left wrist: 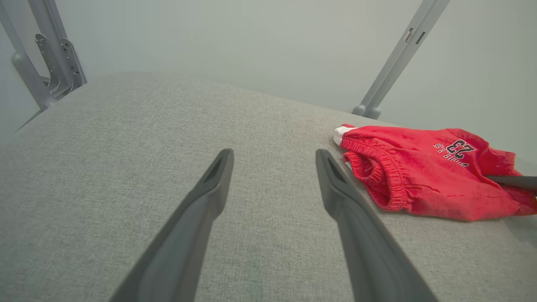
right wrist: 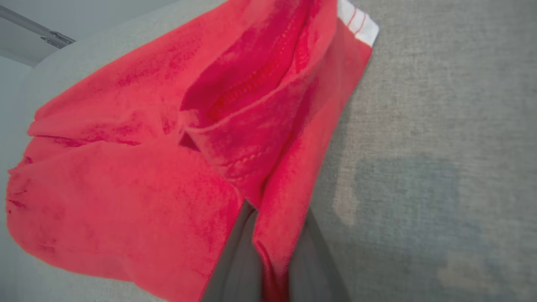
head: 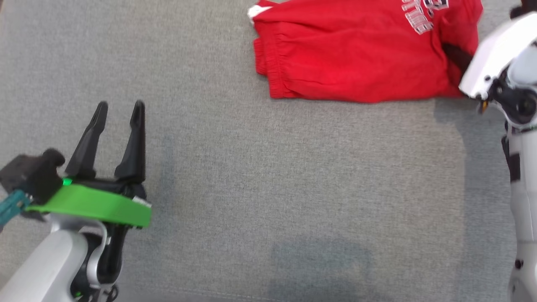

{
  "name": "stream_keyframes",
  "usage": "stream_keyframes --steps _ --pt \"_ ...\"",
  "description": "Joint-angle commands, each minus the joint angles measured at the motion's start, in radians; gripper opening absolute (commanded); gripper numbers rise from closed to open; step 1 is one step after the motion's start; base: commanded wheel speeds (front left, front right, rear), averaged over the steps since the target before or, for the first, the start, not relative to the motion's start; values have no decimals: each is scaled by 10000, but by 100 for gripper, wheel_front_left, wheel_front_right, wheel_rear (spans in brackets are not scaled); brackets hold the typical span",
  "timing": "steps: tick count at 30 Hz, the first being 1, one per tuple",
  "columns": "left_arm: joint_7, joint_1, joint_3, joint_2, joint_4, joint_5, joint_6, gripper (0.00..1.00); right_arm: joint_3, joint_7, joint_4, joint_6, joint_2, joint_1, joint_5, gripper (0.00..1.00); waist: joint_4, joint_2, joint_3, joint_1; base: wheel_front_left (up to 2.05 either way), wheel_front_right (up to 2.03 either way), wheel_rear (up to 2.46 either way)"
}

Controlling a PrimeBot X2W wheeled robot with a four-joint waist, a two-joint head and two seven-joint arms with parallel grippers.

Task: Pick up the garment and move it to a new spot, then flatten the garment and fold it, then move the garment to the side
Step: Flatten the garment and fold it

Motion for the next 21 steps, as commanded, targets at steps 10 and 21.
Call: stream_keyframes --steps 10,21 --pt "-587 2694 655 297 146 762 446 100 -2425 -207 -1277 0 -35 3476 1348 0 -1098 0 -2468 0 0 0 0" --pt "-602 3973 1043 -1151 292 1587 -260 100 -3386 -466 -2778 2 329 4418 852 0 -919 0 -3278 0 0 0 0"
